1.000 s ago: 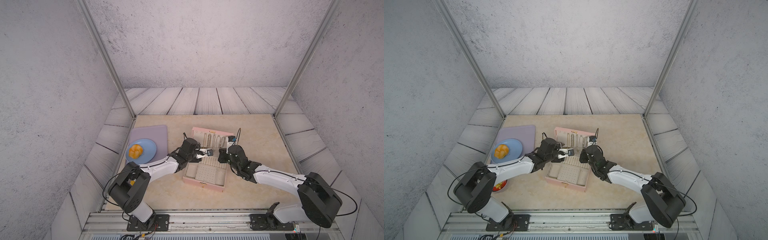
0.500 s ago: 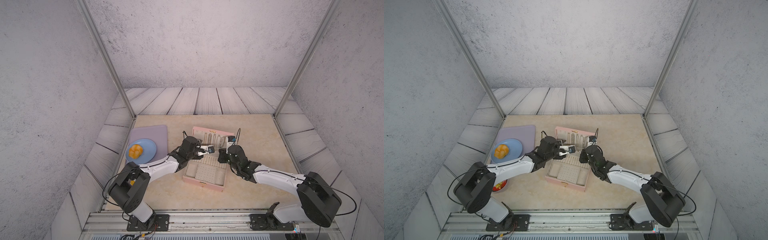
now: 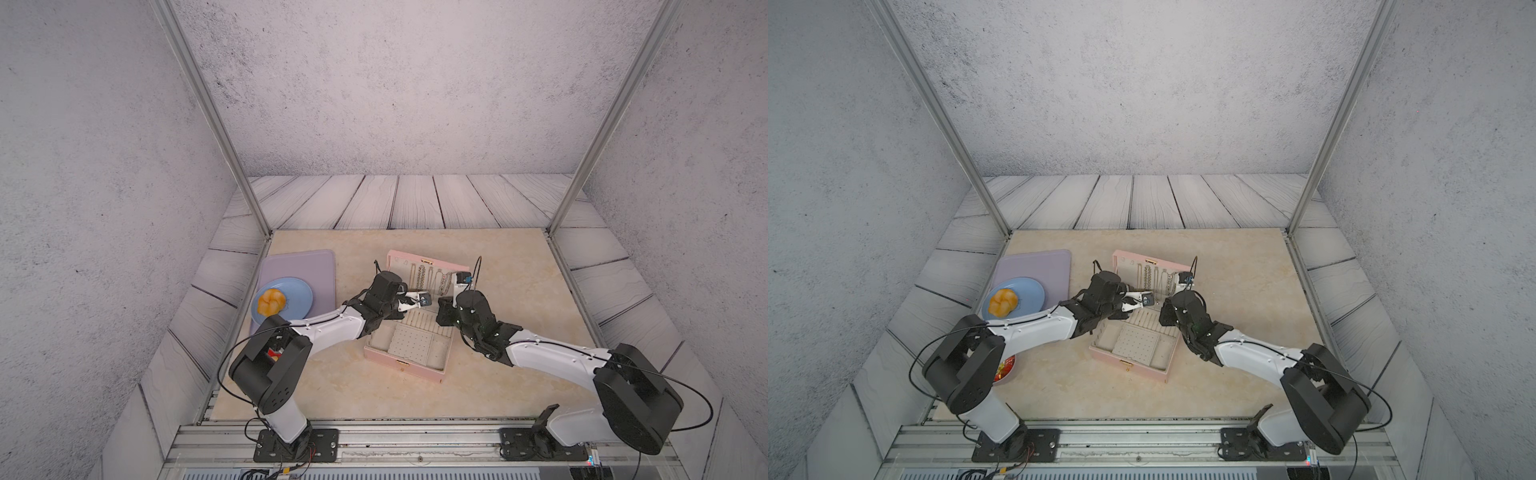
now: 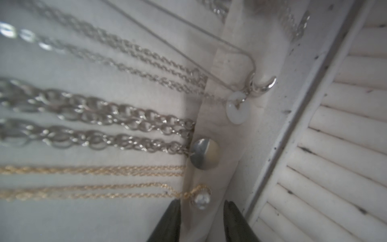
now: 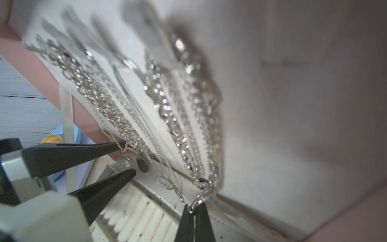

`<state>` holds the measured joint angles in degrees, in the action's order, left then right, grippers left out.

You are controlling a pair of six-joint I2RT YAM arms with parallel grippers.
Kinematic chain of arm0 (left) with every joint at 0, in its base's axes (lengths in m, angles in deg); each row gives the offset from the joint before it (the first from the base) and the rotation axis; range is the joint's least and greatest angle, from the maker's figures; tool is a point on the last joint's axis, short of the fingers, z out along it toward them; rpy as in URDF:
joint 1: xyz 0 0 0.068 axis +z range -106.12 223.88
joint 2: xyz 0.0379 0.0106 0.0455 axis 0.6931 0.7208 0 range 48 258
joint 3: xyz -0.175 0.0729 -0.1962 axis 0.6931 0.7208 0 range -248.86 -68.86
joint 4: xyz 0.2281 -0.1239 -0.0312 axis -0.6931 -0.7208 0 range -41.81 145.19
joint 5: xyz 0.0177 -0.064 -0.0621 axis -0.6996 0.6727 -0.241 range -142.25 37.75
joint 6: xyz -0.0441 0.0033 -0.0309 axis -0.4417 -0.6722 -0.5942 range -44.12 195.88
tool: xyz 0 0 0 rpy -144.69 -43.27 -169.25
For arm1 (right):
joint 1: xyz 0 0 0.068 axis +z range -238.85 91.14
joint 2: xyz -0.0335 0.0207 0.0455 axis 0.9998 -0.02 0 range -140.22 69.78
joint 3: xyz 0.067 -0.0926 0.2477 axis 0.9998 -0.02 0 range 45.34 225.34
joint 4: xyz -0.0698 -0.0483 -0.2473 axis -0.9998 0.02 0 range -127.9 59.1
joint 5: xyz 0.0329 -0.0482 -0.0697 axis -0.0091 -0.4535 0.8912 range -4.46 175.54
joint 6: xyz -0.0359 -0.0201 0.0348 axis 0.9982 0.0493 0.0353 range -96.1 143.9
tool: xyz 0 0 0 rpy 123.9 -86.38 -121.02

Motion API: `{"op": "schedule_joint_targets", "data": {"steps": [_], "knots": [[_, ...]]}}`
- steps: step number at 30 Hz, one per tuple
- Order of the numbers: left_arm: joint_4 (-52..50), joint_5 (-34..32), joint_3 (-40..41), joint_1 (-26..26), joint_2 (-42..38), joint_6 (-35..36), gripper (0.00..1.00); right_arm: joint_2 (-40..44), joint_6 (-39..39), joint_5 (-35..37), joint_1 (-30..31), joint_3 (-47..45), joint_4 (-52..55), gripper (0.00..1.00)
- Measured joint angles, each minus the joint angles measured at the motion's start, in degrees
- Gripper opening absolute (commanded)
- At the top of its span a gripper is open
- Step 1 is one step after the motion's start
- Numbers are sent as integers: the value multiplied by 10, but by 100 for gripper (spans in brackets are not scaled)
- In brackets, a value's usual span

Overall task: Put jewelry chain into jewelry box
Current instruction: Adjust the necklace in the storage slot.

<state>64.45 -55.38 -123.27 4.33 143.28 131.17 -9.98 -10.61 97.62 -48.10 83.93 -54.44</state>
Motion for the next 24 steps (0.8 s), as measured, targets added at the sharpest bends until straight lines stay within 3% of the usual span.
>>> {"op": "schedule_joint_targets", "data": {"steps": [5, 16, 24], "knots": [[0, -5, -2, 0, 1, 5, 1, 0, 0, 0, -1, -3, 0, 0], [-39, 3, 7, -2, -27, -57, 0, 7, 1, -5, -6, -4, 4, 0], [-60, 5, 17, -11, -44, -92, 0, 76, 4, -21, -9, -10, 29, 0]]}}
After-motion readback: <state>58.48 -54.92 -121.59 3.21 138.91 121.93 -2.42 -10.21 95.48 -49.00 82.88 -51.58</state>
